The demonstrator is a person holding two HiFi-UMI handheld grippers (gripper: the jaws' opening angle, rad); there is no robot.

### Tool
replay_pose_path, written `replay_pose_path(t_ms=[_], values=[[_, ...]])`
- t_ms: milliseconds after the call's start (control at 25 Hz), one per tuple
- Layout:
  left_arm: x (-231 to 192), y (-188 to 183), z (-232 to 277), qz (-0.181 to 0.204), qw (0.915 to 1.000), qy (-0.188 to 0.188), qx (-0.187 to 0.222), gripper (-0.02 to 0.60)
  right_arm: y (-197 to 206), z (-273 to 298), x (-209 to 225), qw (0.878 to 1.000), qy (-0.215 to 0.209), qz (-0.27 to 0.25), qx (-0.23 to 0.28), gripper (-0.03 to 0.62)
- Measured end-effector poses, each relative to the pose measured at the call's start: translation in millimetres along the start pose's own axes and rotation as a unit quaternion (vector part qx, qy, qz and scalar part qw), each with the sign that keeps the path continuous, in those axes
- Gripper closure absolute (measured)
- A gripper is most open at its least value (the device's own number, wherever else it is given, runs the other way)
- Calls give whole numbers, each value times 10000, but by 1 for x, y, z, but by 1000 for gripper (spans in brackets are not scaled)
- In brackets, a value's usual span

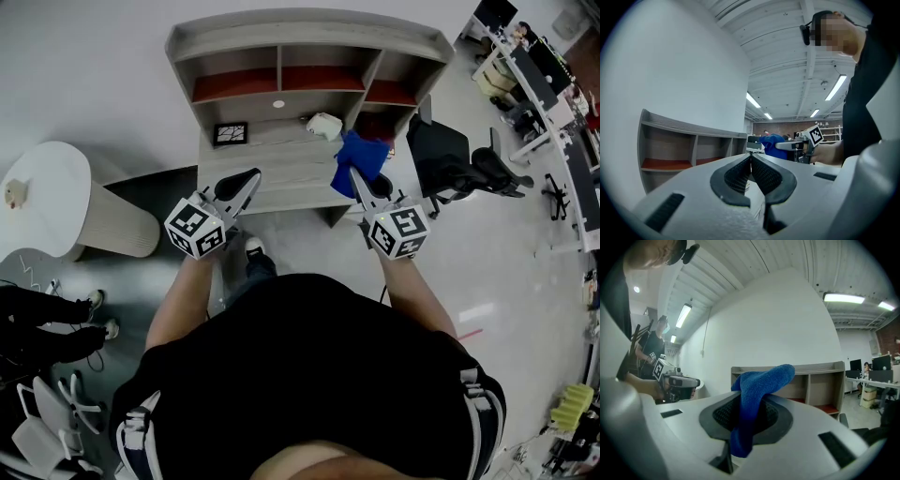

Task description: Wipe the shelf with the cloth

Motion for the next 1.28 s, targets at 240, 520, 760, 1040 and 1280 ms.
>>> replay_pose_path(t_ms=[240,520,760,1040,1280], values=[[-14,5,14,-96,9999,78,48,563,-3,10,10,9999,140,-31,13,537],[-30,5,31,-138,9997,211,54,563,-3,26,23,9997,247,-66,-26,537],[-52,9,47,-235,9995,232,14,563,4,48,36,9996,266,34,-79,537],[-64,10,59,-255,9992,297,-58,563,4,66,48,9996,272,104,-71,537],[-72,9,68,-277,9990,322,-125,563,5,74,59,9994,278,185,-78,537]])
Point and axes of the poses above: the fingertips, and each gripper's own axes: z forward along the fingers, x to its right, y out of its underside, the point moved 3 cm from there along -z, backward along the fingers, and after that the axes turned 15 degrees about -y, right-handed, at the moved point
